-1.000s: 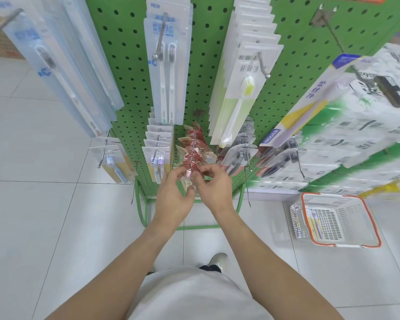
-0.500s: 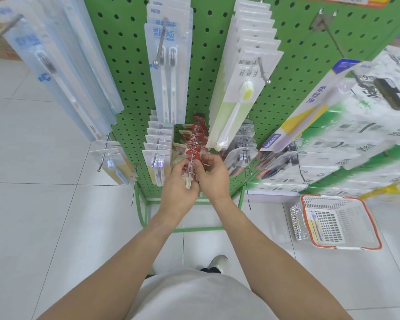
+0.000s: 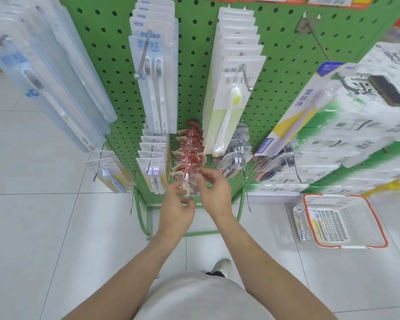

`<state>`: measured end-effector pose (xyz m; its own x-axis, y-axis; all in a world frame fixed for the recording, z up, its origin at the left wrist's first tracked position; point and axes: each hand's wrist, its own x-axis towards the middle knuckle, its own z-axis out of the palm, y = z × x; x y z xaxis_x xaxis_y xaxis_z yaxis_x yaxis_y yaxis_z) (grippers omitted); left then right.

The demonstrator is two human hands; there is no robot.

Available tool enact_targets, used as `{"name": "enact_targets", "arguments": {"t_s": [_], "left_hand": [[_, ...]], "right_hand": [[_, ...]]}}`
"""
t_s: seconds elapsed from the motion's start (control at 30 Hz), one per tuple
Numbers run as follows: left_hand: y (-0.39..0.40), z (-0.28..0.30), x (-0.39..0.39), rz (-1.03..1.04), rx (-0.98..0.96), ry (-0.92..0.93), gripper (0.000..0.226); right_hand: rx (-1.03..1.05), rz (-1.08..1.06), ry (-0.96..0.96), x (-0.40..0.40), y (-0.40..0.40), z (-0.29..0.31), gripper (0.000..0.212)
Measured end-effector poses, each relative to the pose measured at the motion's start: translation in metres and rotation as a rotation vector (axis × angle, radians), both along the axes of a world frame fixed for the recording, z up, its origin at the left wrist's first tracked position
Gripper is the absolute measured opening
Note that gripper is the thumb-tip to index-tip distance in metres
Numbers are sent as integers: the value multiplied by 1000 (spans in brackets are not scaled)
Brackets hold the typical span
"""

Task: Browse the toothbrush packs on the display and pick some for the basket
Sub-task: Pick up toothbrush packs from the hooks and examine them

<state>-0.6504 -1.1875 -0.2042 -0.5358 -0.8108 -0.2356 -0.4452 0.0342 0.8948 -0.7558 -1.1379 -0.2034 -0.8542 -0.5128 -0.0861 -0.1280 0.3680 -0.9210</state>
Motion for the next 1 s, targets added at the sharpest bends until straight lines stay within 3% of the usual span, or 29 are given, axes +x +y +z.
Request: {"name": "enact_targets", "arguments": {"t_s": [0.07, 0.17, 0.33, 0.47, 0.57, 0.67, 0.87, 1.0], "left_hand": [[6, -3, 0, 22, 60, -8, 51], [10, -8, -1, 41, 140, -58, 44], [16, -10, -10, -143, 273, -129, 10], [22, 2, -29, -237, 96, -51, 5], [27, 15, -47, -195, -59, 82, 9], [31, 22, -69, -118, -78, 226, 11], [26, 8, -107, -70, -79, 100, 45], [21, 3, -120, -74, -67, 46, 28]], "right_hand": [[-14, -19, -7, 0, 11, -3, 9], [5, -22, 1, -4, 30, -8, 13], [-20, -109, -15, -19, 62, -4, 6], [-65, -216, 59, -42, 79, 14, 5], [-103, -251, 129, -60, 87, 29, 13], [-109, -236, 136, -78, 89, 30, 16], [-18, -42, 25, -101, 83, 17, 27], [-20, 51, -72, -101, 76, -5, 48]]}}
